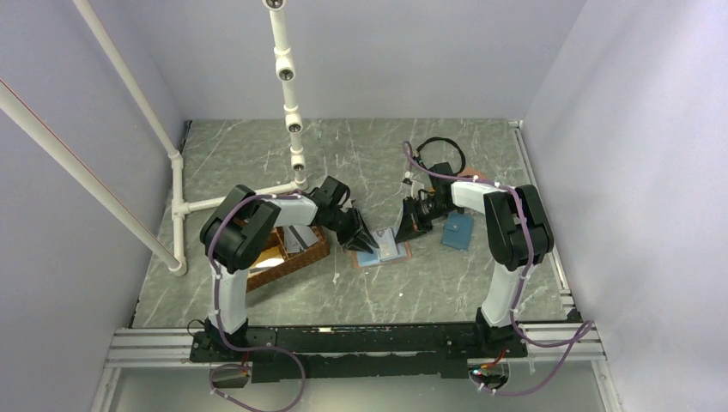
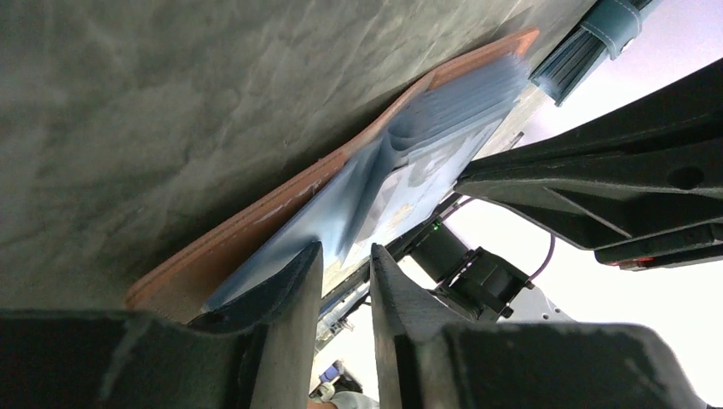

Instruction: Take the credit cards out of the card holder

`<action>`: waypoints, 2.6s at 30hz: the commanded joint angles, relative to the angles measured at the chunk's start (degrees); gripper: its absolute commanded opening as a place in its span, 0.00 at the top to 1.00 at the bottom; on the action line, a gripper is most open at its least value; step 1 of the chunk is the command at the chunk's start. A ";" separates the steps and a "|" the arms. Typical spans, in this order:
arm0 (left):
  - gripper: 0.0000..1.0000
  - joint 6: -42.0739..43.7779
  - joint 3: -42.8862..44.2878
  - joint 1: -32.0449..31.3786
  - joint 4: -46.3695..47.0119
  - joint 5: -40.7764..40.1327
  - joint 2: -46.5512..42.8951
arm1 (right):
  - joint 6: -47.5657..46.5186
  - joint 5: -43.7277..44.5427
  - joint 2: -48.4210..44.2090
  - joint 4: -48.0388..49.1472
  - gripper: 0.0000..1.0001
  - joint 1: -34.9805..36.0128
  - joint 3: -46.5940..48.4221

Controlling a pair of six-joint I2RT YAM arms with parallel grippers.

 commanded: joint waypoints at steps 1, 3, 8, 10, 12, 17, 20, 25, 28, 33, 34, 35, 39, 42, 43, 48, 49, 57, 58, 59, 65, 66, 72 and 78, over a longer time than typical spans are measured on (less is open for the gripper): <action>0.67 -0.45 2.05 -0.55 0.45 0.94 2.03 | -4.23 10.88 4.64 1.62 0.94 0.86 -1.19; 0.67 -1.37 1.92 -0.74 2.31 1.40 2.68 | -4.36 10.97 5.22 1.18 0.94 0.85 -1.09; 0.66 -3.65 0.92 -0.83 6.68 1.62 3.11 | -4.28 10.97 6.07 0.94 0.95 0.94 -1.02; 0.66 -4.93 0.30 -0.84 8.18 1.90 3.44 | -4.27 10.97 6.35 0.84 0.95 1.00 -0.92; 0.66 -5.99 -0.02 -0.84 10.29 1.83 3.88 | -4.27 10.86 6.56 0.79 0.95 1.18 -0.91; 0.66 -8.02 -0.14 -0.87 13.42 1.54 4.56 | -4.17 10.79 6.76 0.71 0.96 1.64 -0.74; 0.71 -8.41 -0.46 -0.87 14.60 1.00 4.29 | -4.28 10.79 6.82 0.65 0.96 1.72 -0.74; 1.00 -7.42 -0.75 -0.70 15.09 0.62 3.59 | -4.41 11.03 6.57 0.62 0.96 1.68 -0.67; 1.00 -6.68 -1.31 -0.61 15.33 0.54 2.95 | -4.47 11.19 6.45 0.55 0.96 1.65 -0.74; 1.00 -2.44 -1.53 -0.28 11.90 0.26 0.31 | -4.64 11.88 5.93 0.60 0.96 1.56 -0.83; 1.00 -1.58 -1.62 -0.26 10.79 0.17 -0.15 | -4.75 11.97 5.84 0.57 0.96 1.56 -0.85; 1.00 -0.78 -1.69 -0.18 9.90 0.00 -0.78 | -4.80 12.04 5.73 0.53 0.96 1.48 -0.83; 1.00 0.91 -2.56 0.04 7.04 -0.18 -2.96 | -5.03 12.49 5.29 0.44 0.95 1.38 -0.96; 1.00 1.97 -3.13 0.33 5.38 -0.45 -4.43 | -5.25 12.72 5.10 0.44 0.95 1.38 -1.09; 1.00 2.07 -3.45 0.42 5.20 -0.46 -4.89 | -5.30 12.72 4.97 0.44 0.94 1.38 -1.13; 1.00 1.59 -6.36 1.03 6.34 -0.27 -6.77 | -5.51 12.91 4.59 0.42 0.94 1.38 -1.26; 1.00 1.56 -6.70 1.18 6.42 -0.35 -7.11 | -5.59 12.98 4.49 0.44 0.94 1.38 -1.34; 1.00 2.11 -8.32 1.76 6.33 -0.64 -9.46 | -5.98 13.17 3.72 0.70 0.91 1.26 -1.70; 1.00 2.17 -8.43 1.78 6.33 -0.64 -9.59 | -6.03 13.17 3.67 0.70 0.90 1.29 -1.70; 1.00 2.30 -8.48 1.77 6.25 -0.57 -9.81 | -6.12 13.18 3.56 0.71 0.90 1.29 -1.78; 1.00 4.73 -7.66 1.76 2.14 -0.54 -11.62 | -6.55 13.25 2.50 0.79 0.87 1.29 -2.05; 1.00 5.08 -7.71 1.76 1.20 -0.47 -11.91 | -6.64 13.19 2.27 0.79 0.87 1.25 -2.06; 1.00 6.83 -7.89 1.76 -2.14 -0.72 -13.66 | -7.24 13.41 0.96 1.04 0.86 1.19 -2.47; 1.00 8.54 -7.51 1.84 -3.54 -0.88 -15.49 | -8.88 9.84 -1.54 1.27 0.83 1.10 -2.85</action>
